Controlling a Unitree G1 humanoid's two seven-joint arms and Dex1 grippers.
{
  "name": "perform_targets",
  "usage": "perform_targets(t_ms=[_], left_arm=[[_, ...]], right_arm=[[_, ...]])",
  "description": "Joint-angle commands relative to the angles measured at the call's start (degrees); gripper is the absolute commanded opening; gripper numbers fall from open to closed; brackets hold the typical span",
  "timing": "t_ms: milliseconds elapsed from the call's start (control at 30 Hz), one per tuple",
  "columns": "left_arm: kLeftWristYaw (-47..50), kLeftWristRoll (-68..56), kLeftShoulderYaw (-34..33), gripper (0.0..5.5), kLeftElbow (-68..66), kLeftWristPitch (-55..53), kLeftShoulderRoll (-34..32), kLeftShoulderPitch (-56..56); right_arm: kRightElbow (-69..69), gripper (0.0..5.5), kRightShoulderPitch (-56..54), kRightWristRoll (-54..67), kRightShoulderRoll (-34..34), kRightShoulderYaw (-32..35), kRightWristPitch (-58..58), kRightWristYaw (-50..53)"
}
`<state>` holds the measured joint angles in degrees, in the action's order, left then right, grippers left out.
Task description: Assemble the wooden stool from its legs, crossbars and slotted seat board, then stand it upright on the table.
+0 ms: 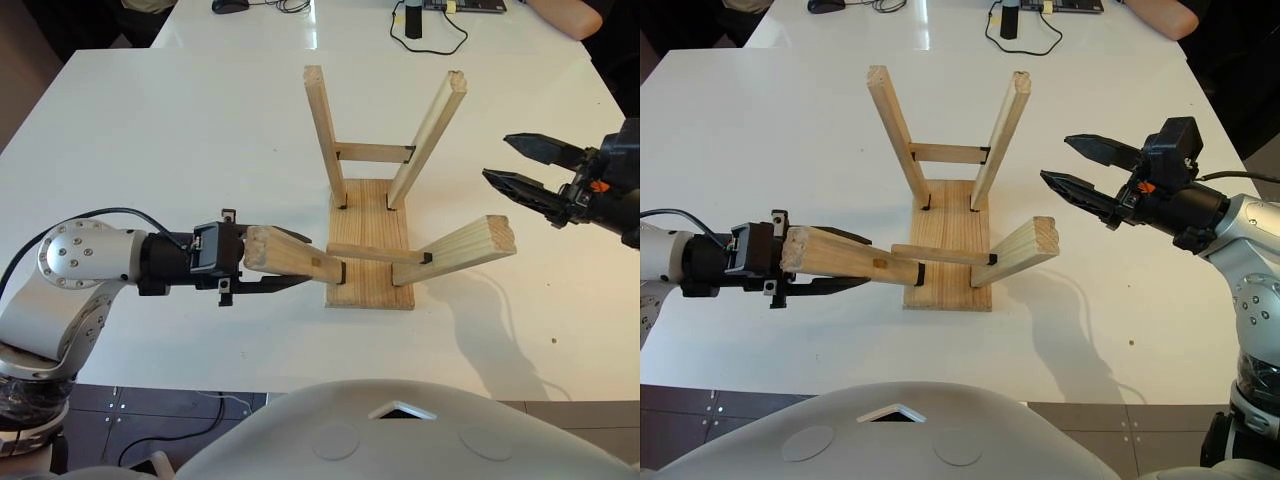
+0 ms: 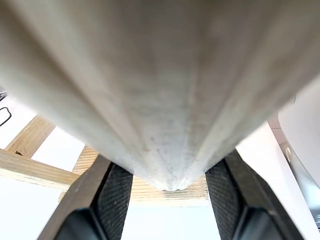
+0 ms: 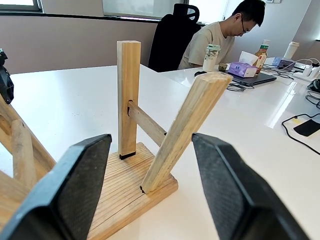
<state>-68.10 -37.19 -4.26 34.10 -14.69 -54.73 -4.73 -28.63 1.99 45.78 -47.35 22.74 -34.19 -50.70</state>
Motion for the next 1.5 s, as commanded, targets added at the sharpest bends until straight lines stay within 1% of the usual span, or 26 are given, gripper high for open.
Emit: perform_targets(t_ms=[33, 167, 367, 433, 533, 733, 967, 1133, 1233, 1367, 1500], left_arm=[[-2.96, 2.79, 4.81, 2.02, -6.62, -6.58, -3.56, 3.15], [-5.05, 4.23, 7.33, 2.02, -10.73, -5.92, -4.66, 6.27], [-7.97, 3.06, 5.76, 2.02, -10.52, -4.54, -6.99, 6.02], [-8.56, 3.53, 6.14, 2.02, -10.29, -3.76, -7.35, 5.87], [-8.66, 4.77, 8.27, 2.02, -11.62, -3.17, -7.07, 7.08], [-9.41, 4.94, 13.99, 2.02, -18.54, -5.36, -4.18, 12.58], [-9.93, 9.7, 19.12, 2.02, -23.04, -2.07, -2.99, 11.34], [-11.25, 12.87, 23.86, 2.02, -24.17, -0.36, -1.8, 14.71], [-12.4, 14.82, 26.44, 2.02, -24.8, 1.11, -2.17, 15.83], [-13.02, 15.67, 28.36, 2.02, -25.89, 1.95, -2.41, 17.29], [-12.85, 14.37, 29.52, 2.02, -26.33, 0.62, -1.95, 19.27]], right_arm=[[-1.0, 2.95, 0.71, -1.84, 0.78, -1.6, 1.29, 0.73], [-1.24, 2.95, 1.33, -2.59, 1.41, -2.17, 2.3, 0.87], [-1.45, 2.95, 2.85, -3.38, 2.12, -1.71, 3.65, 1.21], [-1.46, 2.95, 2.83, -3.67, 2.35, -1.83, 3.92, 1.43], [-1.46, 2.95, 2.84, -4.05, 2.45, -2.22, 4.38, 1.59], [-0.92, 2.95, 2.49, -5.29, 2.58, -3.79, 5.62, 1.5], [-1.28, 2.95, 3.18, -6.21, 3.11, -4.74, 6.56, 1.71], [-1.61, 2.95, 3.23, -6.65, 3.75, -5.61, 6.84, 2.34], [-1.68, 2.95, 3.1, -7.15, 4.14, -6.44, 7.18, 2.61], [-1.97, 2.95, 3.43, -7.32, 4.68, -6.65, 7.51, 2.92], [-1.99, 2.95, 3.6, -7.8, 5.15, -7.41, 8.09, 3.19]])
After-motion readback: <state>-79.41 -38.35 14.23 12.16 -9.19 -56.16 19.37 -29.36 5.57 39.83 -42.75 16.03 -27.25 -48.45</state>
